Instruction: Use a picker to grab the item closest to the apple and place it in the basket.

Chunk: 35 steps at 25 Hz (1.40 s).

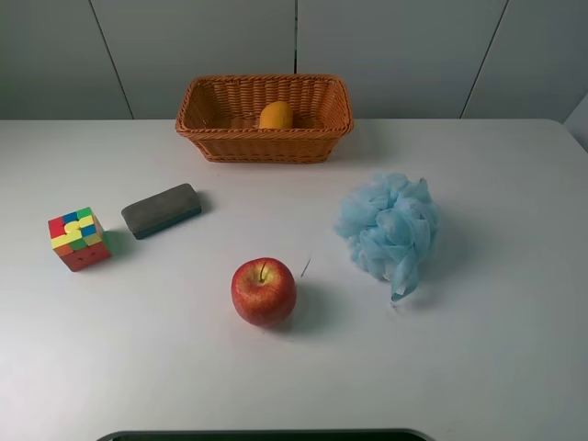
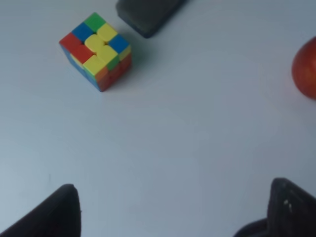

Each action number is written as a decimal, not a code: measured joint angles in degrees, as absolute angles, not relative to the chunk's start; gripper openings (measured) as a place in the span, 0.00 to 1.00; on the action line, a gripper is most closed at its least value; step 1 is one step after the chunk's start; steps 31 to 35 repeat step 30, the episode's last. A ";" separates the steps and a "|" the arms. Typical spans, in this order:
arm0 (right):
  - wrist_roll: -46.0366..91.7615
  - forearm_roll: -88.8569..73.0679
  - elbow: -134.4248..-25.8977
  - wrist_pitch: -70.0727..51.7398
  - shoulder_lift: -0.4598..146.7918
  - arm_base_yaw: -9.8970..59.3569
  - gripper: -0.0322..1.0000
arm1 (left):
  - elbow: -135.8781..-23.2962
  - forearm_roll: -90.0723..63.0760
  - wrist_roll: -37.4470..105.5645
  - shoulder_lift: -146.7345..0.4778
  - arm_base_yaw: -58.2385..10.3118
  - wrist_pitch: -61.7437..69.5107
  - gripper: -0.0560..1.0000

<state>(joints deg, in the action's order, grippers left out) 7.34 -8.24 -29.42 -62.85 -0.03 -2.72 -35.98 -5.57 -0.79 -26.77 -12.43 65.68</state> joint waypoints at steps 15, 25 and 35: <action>7.34 -8.24 -29.42 -62.85 -0.03 -2.72 0.71 | -29.56 -6.38 6.97 -0.36 -0.60 62.35 0.74; 7.34 -8.24 -29.42 -62.85 -0.03 -2.72 0.71 | -29.52 -7.07 8.10 0.00 -0.60 62.35 0.74; 7.34 -8.24 -29.42 -62.85 -0.03 -2.72 0.71 | -29.52 -7.07 8.10 0.02 -0.60 62.35 0.74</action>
